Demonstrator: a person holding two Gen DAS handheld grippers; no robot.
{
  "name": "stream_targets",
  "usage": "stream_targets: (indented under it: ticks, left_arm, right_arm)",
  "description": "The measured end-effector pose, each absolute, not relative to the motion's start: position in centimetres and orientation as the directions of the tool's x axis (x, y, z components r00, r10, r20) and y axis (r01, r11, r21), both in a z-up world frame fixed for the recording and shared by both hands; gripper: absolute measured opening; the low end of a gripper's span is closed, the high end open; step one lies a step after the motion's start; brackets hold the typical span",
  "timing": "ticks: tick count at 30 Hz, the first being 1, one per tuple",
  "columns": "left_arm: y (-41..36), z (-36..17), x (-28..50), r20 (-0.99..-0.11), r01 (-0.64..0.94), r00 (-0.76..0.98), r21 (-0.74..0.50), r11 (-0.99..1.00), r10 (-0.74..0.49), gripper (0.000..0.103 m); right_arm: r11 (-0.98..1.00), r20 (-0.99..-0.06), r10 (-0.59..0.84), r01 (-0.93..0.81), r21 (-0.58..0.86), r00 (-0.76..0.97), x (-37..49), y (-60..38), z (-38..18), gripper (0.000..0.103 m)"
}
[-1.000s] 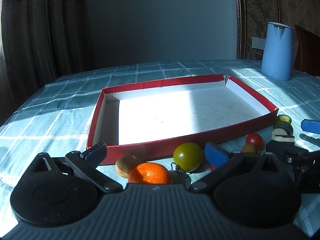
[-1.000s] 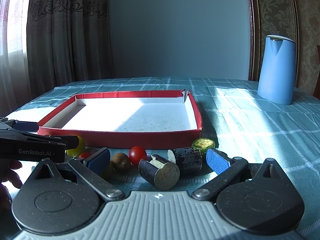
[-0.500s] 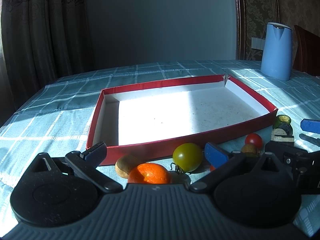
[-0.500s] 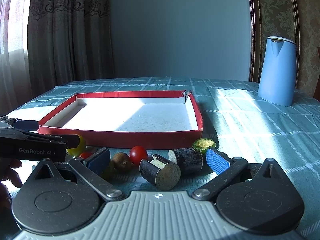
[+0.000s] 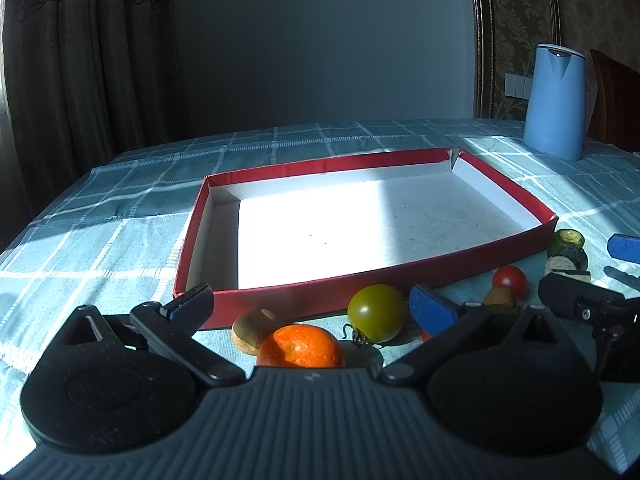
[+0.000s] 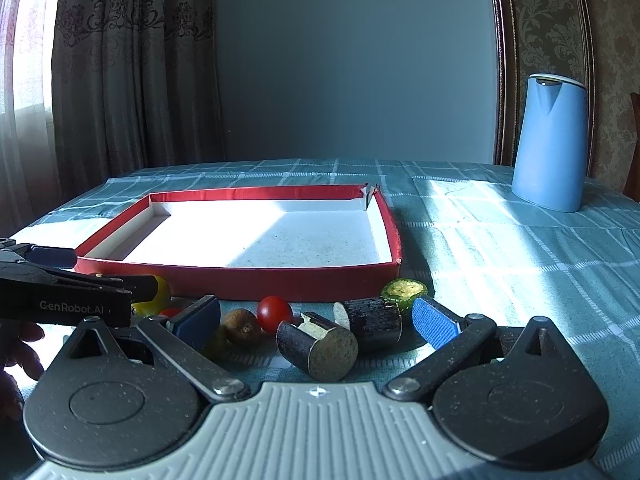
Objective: Organize fruits
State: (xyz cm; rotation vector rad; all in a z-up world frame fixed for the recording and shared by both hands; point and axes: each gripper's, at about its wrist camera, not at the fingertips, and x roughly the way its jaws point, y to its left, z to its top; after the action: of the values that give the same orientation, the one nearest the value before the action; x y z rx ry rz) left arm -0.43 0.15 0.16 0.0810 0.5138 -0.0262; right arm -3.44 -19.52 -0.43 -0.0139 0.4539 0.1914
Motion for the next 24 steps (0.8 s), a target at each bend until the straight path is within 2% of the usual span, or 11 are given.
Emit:
stream_targets:
  ticks: [5,11,17,20,24]
  left_arm:
    - [0.2,0.2,-0.5,-0.489,0.043,0.872,0.072,0.996,-0.002,0.103]
    - [0.6,0.3,-0.7,-0.486,0.039,0.874,0.061,0.997,-0.004,0.103]
    - [3.3,0.3,-1.8,-0.476,-0.001,0.879,-0.003,1.000,-0.001,0.103]
    - [4.2,0.5,-2.4,-0.461,0.032,0.885,-0.079,0.996,-0.065,0.103]
    - [3.9,0.5,-2.5,-0.462,0.026,0.886,-0.058,0.998,-0.050,0.103]
  right_arm:
    - [0.989,-0.389,0.142,-0.147,0.016,0.910,-4.0,-19.6,0.0,0.103]
    - [0.993,-0.392,0.119,-0.116,0.032,0.912,-3.8,-20.3,0.0,0.103]
    - [0.997,-0.357,0.073,-0.075,0.008,0.931,-4.7,-22.6,0.3,0.103]
    - [0.996,-0.381,0.077,-0.088,-0.010,0.921,-5.2,-24.4,0.2,0.103]
    - [0.993,-0.422,0.111,-0.113,0.020,0.900,-5.9,-26.1,0.1,0.103]
